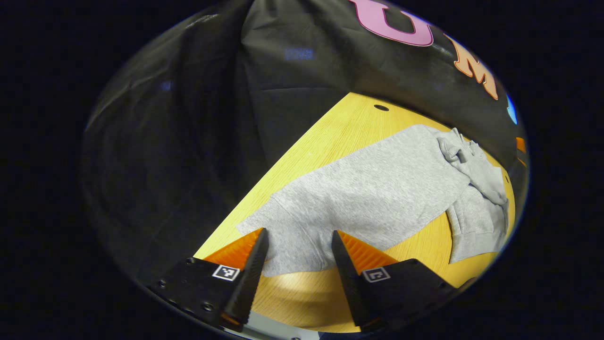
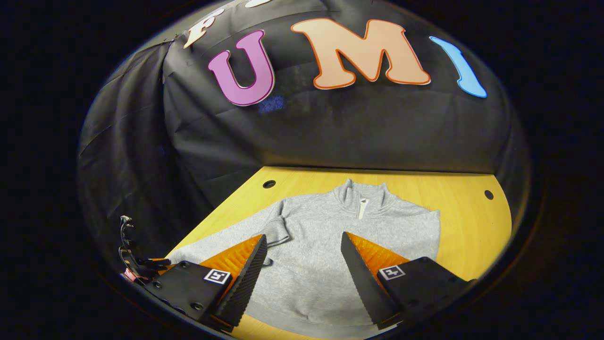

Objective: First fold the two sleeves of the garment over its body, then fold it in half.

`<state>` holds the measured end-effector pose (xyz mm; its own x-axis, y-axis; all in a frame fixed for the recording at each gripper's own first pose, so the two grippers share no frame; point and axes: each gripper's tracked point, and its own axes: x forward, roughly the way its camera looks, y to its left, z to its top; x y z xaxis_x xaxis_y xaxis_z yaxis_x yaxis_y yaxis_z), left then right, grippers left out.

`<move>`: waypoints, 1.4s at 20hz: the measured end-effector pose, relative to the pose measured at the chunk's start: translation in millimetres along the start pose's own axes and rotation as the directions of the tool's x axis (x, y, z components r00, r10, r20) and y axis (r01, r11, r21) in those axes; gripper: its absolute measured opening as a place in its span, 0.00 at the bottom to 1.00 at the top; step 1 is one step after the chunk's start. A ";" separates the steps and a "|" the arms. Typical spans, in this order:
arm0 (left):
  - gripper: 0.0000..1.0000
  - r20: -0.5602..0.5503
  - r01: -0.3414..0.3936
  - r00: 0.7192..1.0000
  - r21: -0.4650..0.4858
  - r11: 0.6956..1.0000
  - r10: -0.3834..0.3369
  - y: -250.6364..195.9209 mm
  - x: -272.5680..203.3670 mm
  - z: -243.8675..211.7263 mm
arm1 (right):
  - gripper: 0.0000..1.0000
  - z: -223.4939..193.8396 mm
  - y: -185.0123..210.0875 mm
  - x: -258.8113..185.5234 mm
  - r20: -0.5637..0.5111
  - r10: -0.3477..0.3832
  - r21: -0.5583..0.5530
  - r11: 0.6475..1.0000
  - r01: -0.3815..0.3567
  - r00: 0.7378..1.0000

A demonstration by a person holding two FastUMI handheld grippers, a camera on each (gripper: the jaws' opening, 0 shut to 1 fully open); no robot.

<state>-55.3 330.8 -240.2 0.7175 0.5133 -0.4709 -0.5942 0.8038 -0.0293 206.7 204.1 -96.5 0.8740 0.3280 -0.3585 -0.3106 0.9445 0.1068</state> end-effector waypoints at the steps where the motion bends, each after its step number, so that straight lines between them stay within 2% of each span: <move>1: 0.63 0.013 0.002 1.000 -0.011 1.000 -0.002 -2.3 -0.5 2.5 | 0.98 2.0 -5.0 -7.1 0.005 -0.008 0.009 1.000 0.008 1.000; 2: 0.47 0.008 0.007 1.000 -0.005 1.000 -0.007 -7.0 2.7 0.0 | 0.98 1.7 -9.2 -13.9 0.009 -0.014 0.014 1.000 0.014 1.000; 3: 0.45 0.009 0.026 1.000 0.006 1.000 -0.027 -11.0 3.7 1.2 | 0.98 2.8 -15.1 -21.7 0.017 -0.027 0.010 1.000 0.027 0.999; 4: 0.37 0.006 0.039 0.999 0.002 0.999 -0.039 -14.7 4.0 1.4 | 0.98 2.7 -21.3 -29.1 0.026 -0.045 0.004 0.999 0.044 0.999; 5: 0.29 0.004 0.047 0.999 0.000 0.999 -0.047 -17.6 4.4 2.3 | 0.94 3.4 -27.7 -37.5 0.034 -0.062 -0.001 0.998 0.062 0.997; 6: 0.19 0.002 0.052 0.999 0.004 0.999 -0.052 -18.9 5.1 1.6 | 0.98 3.4 -32.9 -47.1 0.042 -0.079 -0.001 0.997 0.079 0.996; 7: 0.14 -0.004 0.054 0.999 0.011 0.998 -0.054 -19.9 5.8 1.3 | 0.94 4.7 -37.4 -56.4 0.049 -0.092 0.005 0.996 0.092 0.995; 9: 0.08 -0.014 0.059 0.998 0.029 0.998 -0.059 -22.0 5.2 2.1 | 0.98 5.1 -49.4 -73.5 0.066 -0.124 0.012 0.992 0.123 0.990; 10: 0.05 -0.020 0.061 0.998 0.035 0.997 -0.061 -22.6 4.7 2.3 | 0.94 4.6 -55.4 -82.0 0.077 -0.141 0.018 0.990 0.140 0.987; 11: 0.04 -0.032 0.064 0.998 0.033 0.997 -0.063 -24.5 5.1 2.7 | 0.98 5.1 -60.6 -91.2 0.086 -0.154 0.026 0.988 0.152 0.984; 12: 0.01 -0.043 0.073 0.996 0.020 0.997 -0.072 -27.8 4.0 2.0 | 0.98 4.1 -67.6 -101.5 0.090 -0.172 0.035 0.985 0.169 0.981; 16: 0.00 -0.030 0.142 0.989 -0.046 0.989 -0.143 -53.7 -7.6 16.4 | 0.98 -3.7 -93.1 -138.5 0.099 -0.243 0.070 0.969 0.237 0.965; 19: 0.00 0.014 0.241 0.971 -0.067 0.968 -0.240 -93.0 -24.8 42.6 | 0.98 -11.0 -108.4 -159.3 0.097 -0.285 0.106 0.956 0.275 0.954; 21: 0.00 0.046 0.309 0.951 -0.058 0.949 -0.307 -125.0 -37.1 61.5 | 0.98 -15.6 -116.0 -169.4 0.102 -0.305 0.127 0.948 0.292 0.947; 24: 0.00 0.088 0.375 0.923 0.021 0.927 -0.375 -174.1 -55.4 88.9 | 0.98 -21.1 -129.5 -189.0 0.108 -0.330 0.145 0.938 0.314 0.938; 28: 0.00 0.123 0.512 0.841 0.132 0.849 -0.526 -260.3 -92.5 116.4 | 0.98 -30.9 -150.9 -209.5 0.098 -0.364 0.163 0.924 0.346 0.926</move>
<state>75.3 109.2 -86.4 0.9612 0.0458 -0.2721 -0.0892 0.9847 -0.1496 58.9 -7.8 -66.1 0.9592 -0.0378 -0.2803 0.0757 0.9892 0.1258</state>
